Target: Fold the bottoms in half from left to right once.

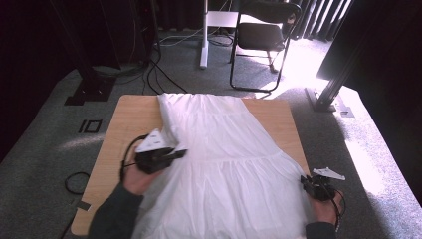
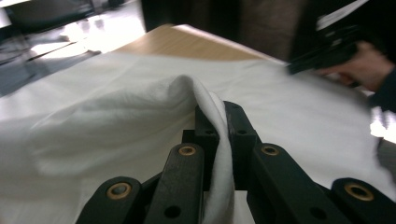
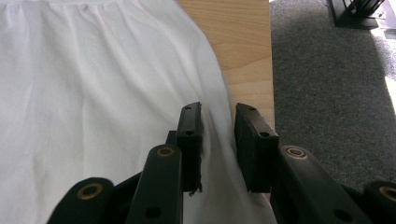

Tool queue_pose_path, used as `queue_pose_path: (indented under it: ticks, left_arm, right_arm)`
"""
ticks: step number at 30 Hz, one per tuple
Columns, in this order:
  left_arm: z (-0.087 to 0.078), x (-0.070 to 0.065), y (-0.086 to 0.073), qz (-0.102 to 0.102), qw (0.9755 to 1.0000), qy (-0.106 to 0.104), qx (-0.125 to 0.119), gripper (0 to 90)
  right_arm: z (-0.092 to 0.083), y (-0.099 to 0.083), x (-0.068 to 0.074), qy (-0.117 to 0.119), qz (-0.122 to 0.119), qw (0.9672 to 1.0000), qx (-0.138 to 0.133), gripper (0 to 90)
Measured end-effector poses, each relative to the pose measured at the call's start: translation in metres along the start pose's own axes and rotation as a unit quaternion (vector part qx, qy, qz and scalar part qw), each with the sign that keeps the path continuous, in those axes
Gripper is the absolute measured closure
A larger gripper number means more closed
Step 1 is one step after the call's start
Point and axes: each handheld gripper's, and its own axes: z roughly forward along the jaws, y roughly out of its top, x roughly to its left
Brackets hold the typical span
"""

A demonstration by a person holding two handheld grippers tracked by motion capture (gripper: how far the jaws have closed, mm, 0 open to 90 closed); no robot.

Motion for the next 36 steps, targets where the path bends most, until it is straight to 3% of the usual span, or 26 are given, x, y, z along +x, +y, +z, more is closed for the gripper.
queue_pose_path:
  ticks: [1, 2, 3, 5, 8, 10, 11, 12, 13, 16, 18, 19, 20, 22, 24, 25, 26, 27, 30, 32, 33, 34, 35, 36]
  left_arm:
    - [0.013, -0.008, 0.009, 0.005, 0.9996, -0.028, -0.008, 87.1]
    - [0.013, -0.008, 0.009, 0.005, 0.9996, -0.028, -0.008, 87.1]
    - [0.047, -0.029, 0.027, 0.025, 0.9957, -0.086, -0.022, 87.1]
    - [0.079, -0.045, 0.034, 0.038, 0.9917, -0.123, -0.006, 87.0]
    - [0.127, -0.058, 0.025, 0.039, 0.9886, -0.138, 0.046, 83.6]
    - [0.144, -0.06, 0.016, 0.034, 0.9877, -0.133, 0.075, 66.8]
    - [0.145, -0.06, 0.012, 0.036, 0.9891, -0.12, 0.078, 57.3]
    - [0.142, -0.057, 0.009, 0.031, 0.9904, -0.115, 0.07, 57.3]
    - [0.136, -0.052, 0.007, 0.018, 0.9913, -0.115, 0.061, 54.7]
    - [0.105, -0.03, 0.0, 0.002, 0.9968, -0.063, 0.049, 48.4]
    - [0.086, -0.019, -0.009, 0.001, 0.9987, -0.02, 0.048, 48.1]
    - [0.086, -0.019, -0.009, 0.001, 0.9987, -0.02, 0.048, 47.6]
    - [0.07, -0.009, -0.024, -0.005, 0.9982, 0.012, 0.058, 47.5]
    - [0.057, 0.001, -0.041, -0.01, 0.9959, 0.052, 0.073, 47.2]
    - [0.046, 0.011, -0.061, -0.031, 0.9931, 0.071, 0.088, 47.0]
    - [0.046, 0.011, -0.061, -0.031, 0.9931, 0.071, 0.088, 47.0]
    - [0.046, 0.011, -0.061, -0.031, 0.9931, 0.071, 0.088, 47.0]
    - [0.036, 0.025, -0.093, -0.057, 0.9848, 0.112, 0.12, 47.1]
    - [0.035, 0.033, -0.119, -0.095, 0.9792, 0.114, 0.138, 47.1]
    - [0.035, 0.033, -0.119, -0.095, 0.9792, 0.114, 0.138, 46.9]
    - [0.039, 0.035, -0.137, -0.112, 0.9752, 0.115, 0.152, 46.7]
    - [0.039, 0.035, -0.137, -0.112, 0.9752, 0.115, 0.152, 46.7]
    - [0.04, 0.035, -0.139, -0.115, 0.9753, 0.11, 0.153, 46.3]
    - [0.042, 0.036, -0.14, -0.119, 0.9757, 0.106, 0.15, 46.3]
  right_arm:
    - [0.0, 0.0, 0.0, 0.0, -0.001, 1.0, -0.001, 71.5]
    - [0.0, 0.0, 0.0, 0.0, -0.001, 1.0, -0.001, 71.5]
    - [0.0, 0.0, 0.0, 0.0, 0.0, 1.0, -0.001, 71.5]
    - [0.0, 0.0, 0.0, 0.0, 0.001, 1.0, -0.001, 71.2]
    - [0.0, 0.001, 0.0, -0.004, 0.003, 1.0, 0.001, 68.9]
    - [0.0, 0.001, 0.001, -0.011, 0.001, 0.9999, 0.003, 63.3]
    - [0.0, 0.003, 0.003, -0.036, 0.002, 0.9993, 0.01, 53.4]
    - [0.0, 0.003, 0.003, -0.036, 0.002, 0.9993, 0.01, 53.4]
    - [-0.002, 0.004, 0.006, -0.051, -0.003, 0.9986, 0.011, 51.6]
    - [-0.014, 0.016, 0.024, -0.055, -0.026, 0.9981, -0.012, 46.7]
    - [-0.023, 0.025, 0.04, -0.025, -0.037, 0.9986, -0.029, 47.0]
    - [-0.023, 0.025, 0.04, -0.025, -0.037, 0.9986, -0.029, 47.0]
    - [-0.03, 0.035, 0.059, 0.026, -0.047, 0.9976, -0.044, 48.8]
    - [-0.035, 0.043, 0.08, 0.08, -0.05, 0.9941, -0.053, 49.4]
    - [-0.036, 0.05, 0.1, 0.127, -0.058, 0.9887, -0.056, 49.0]
    - [-0.036, 0.05, 0.1, 0.127, -0.058, 0.9887, -0.056, 49.0]
    - [-0.036, 0.053, 0.11, 0.143, -0.065, 0.9861, -0.055, 48.7]
    - [-0.033, 0.059, 0.13, 0.164, -0.083, 0.9817, -0.051, 47.4]
    - [-0.021, 0.062, 0.148, 0.17, -0.098, 0.9802, -0.027, 45.3]
    - [-0.018, 0.061, 0.151, 0.169, -0.099, 0.9805, -0.018, 45.3]
    - [-0.009, 0.057, 0.156, 0.172, -0.101, 0.98, 0.006, 44.4]
    - [-0.009, 0.057, 0.156, 0.172, -0.101, 0.98, 0.006, 44.4]
    - [-0.001, 0.052, 0.158, 0.176, -0.097, 0.9791, 0.032, 45.7]
    - [-0.001, 0.052, 0.158, 0.176, -0.097, 0.9791, 0.032, 45.7]
